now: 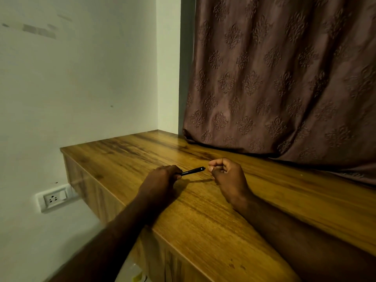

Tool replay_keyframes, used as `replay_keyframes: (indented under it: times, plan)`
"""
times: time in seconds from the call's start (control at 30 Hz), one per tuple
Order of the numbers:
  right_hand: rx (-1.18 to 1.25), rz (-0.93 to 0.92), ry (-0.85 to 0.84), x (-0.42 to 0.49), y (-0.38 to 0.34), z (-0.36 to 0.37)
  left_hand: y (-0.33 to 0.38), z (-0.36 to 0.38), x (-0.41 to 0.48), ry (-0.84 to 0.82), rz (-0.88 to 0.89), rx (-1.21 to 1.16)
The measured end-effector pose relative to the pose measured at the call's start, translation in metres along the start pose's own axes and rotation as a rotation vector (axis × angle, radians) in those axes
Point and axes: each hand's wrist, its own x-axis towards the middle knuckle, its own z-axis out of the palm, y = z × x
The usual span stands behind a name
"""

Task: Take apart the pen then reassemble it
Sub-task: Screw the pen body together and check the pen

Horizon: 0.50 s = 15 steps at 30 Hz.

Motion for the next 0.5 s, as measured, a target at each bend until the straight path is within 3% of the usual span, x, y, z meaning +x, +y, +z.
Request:
replay_keyframes:
  times: [0.5]
  plan:
    - [0.116, 0.071, -0.051, -0.0026, -0.0043, 0.0021, 0.0072, -0.0066, -0.0036, -0.019, 0.001, -0.065]
